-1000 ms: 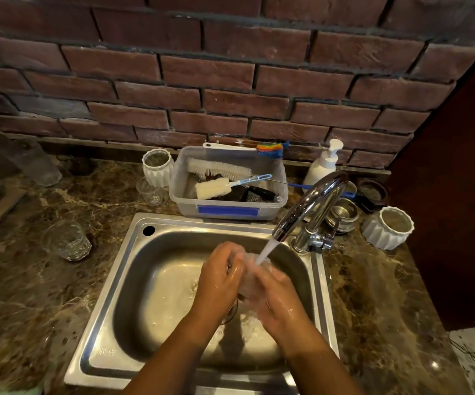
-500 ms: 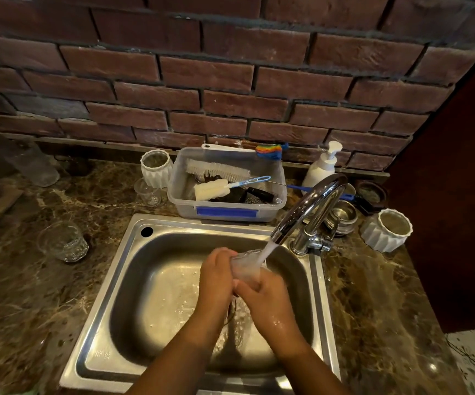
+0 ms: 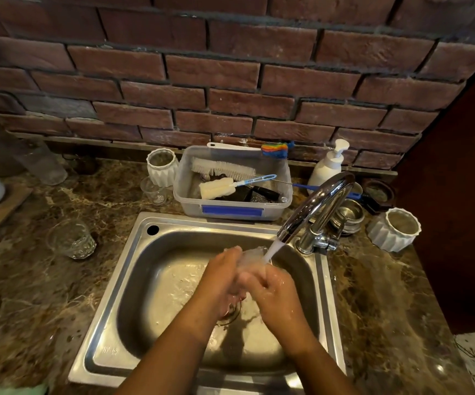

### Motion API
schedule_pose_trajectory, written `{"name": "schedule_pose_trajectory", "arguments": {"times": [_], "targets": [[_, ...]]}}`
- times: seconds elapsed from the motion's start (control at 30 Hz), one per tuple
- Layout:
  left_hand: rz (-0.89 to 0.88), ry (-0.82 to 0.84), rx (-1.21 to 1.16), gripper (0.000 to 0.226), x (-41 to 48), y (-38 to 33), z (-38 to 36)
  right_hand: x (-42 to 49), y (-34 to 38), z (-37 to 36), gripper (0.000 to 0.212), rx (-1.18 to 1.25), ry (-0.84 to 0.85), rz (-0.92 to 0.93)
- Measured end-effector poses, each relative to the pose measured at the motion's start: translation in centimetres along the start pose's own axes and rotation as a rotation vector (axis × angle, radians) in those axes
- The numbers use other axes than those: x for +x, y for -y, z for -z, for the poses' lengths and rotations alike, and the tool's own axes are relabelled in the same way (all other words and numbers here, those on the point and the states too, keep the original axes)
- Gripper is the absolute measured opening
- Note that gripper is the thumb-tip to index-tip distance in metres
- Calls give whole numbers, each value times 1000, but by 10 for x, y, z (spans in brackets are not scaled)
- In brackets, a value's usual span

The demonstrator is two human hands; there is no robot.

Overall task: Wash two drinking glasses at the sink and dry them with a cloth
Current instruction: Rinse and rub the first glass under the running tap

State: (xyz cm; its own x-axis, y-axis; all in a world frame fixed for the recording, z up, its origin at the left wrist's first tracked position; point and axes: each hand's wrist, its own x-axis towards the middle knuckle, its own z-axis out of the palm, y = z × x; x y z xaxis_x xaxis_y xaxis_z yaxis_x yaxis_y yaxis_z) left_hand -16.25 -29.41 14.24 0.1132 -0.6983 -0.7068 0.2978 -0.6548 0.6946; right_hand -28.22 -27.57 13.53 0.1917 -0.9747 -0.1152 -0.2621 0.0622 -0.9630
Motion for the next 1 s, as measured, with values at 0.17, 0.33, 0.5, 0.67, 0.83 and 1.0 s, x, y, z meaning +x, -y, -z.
{"name": "schedule_pose_trajectory", "arguments": {"times": [0.17, 0.33, 0.5, 0.67, 0.83, 1.0], "targets": [[-155, -53, -19, 27, -3, 7, -7, -5, -3, -9, 13, -14, -110, -21], [-928, -102, 438, 26, -3, 35, 5, 5, 7, -8, 21, 585, -140, -443], [-607, -101, 781, 22, -10, -3, -7, 9, 12, -3, 25, 555, -103, -471], [57, -44, -84, 29, -8, -6, -6, 6, 7, -7, 32, -193, -69, 26], [56, -40, -222, 26, -10, 4, -2, 4, 5, -6, 36, -407, -28, 143], [-841, -197, 378, 20, -3, 28, 0, 9, 12, -17, 25, 487, -198, -423]]}}
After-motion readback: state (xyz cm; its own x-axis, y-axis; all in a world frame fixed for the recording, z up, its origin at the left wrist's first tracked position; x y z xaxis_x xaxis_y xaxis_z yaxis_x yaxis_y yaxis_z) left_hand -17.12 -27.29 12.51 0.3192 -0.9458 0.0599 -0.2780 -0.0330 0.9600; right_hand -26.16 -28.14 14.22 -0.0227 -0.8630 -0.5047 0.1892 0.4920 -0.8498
